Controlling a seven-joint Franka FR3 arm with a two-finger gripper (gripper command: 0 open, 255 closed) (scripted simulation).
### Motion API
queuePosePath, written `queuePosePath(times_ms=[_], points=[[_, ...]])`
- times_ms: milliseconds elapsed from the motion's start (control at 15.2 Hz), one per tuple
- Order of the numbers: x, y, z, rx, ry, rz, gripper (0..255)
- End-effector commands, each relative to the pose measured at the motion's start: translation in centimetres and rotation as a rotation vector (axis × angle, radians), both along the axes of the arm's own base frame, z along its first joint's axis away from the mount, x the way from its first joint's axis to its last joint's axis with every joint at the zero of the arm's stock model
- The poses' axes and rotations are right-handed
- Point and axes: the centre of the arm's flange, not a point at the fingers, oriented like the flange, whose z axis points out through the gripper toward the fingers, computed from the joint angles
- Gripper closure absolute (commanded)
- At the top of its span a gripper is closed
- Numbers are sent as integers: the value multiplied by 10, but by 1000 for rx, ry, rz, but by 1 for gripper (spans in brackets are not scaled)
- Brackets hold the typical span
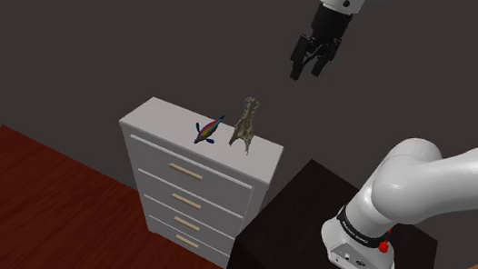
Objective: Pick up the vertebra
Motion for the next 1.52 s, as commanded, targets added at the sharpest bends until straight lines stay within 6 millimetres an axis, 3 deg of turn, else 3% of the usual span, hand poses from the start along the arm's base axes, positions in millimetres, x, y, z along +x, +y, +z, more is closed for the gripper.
queuePosePath(times_ms=[0, 726, 1452], points=[[0, 0, 0, 0, 0, 0, 0], [36, -22, -131, -85, -117, -11, 0], [87, -56, -255, -169, -233, -22, 0]])
